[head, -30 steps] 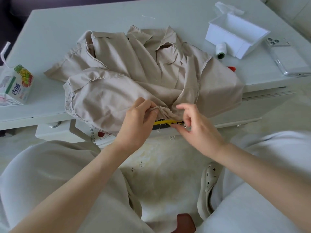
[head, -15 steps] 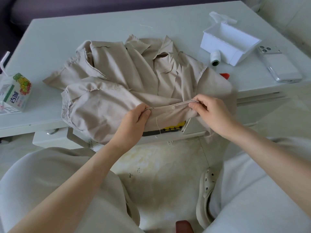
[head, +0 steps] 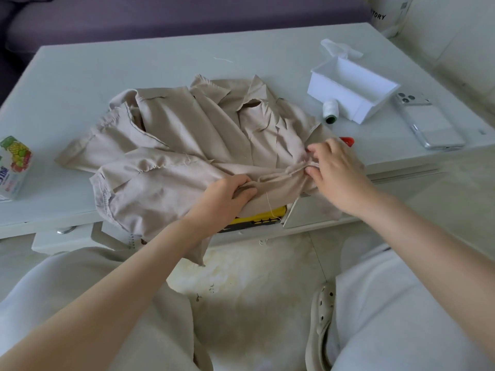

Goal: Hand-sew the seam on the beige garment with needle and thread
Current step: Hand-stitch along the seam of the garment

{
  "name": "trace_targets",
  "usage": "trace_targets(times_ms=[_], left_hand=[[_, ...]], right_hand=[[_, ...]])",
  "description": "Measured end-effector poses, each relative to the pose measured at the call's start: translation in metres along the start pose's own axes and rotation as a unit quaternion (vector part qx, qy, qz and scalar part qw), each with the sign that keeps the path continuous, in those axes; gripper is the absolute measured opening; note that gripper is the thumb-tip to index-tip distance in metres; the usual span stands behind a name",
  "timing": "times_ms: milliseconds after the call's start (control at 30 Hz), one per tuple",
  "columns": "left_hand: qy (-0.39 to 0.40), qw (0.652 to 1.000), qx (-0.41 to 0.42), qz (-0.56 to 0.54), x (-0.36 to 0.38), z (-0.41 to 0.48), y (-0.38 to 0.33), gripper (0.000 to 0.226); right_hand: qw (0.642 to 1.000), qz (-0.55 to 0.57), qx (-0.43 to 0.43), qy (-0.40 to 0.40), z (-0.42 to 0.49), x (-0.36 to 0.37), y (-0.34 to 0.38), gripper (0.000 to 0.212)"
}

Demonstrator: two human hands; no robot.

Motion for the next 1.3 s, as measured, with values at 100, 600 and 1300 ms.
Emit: trace_targets(times_ms=[100,600,1300], left_hand=[[-0.039,0.999,0.007,-0.02,-0.001,0.002,-0.003,0.019],[-0.091,0.99,-0.018,-0.104,-0.001,-0.004,-0.003,0.024],[-0.142,0.983,-0.014,-0.118,-0.008,-0.002,0.0,0.012]], right_hand=[[0.997,0.063,-0.023,-0.024,-0.008,0.001,0.019,0.051],[0.95,0.274,-0.131,-0.076,-0.023,-0.021,0.055,0.035],[0.973,0.222,-0.067,0.013,-0.036,0.014,0.068,0.014]])
Point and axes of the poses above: each hand's wrist, its own z-axis towards the middle knuckle, its own x-axis out of the palm, y = z × x, the point moved 6 cm from there along z, towards the middle knuckle, and after that the axes turned 6 degrees about -z, right-handed, at the moved point
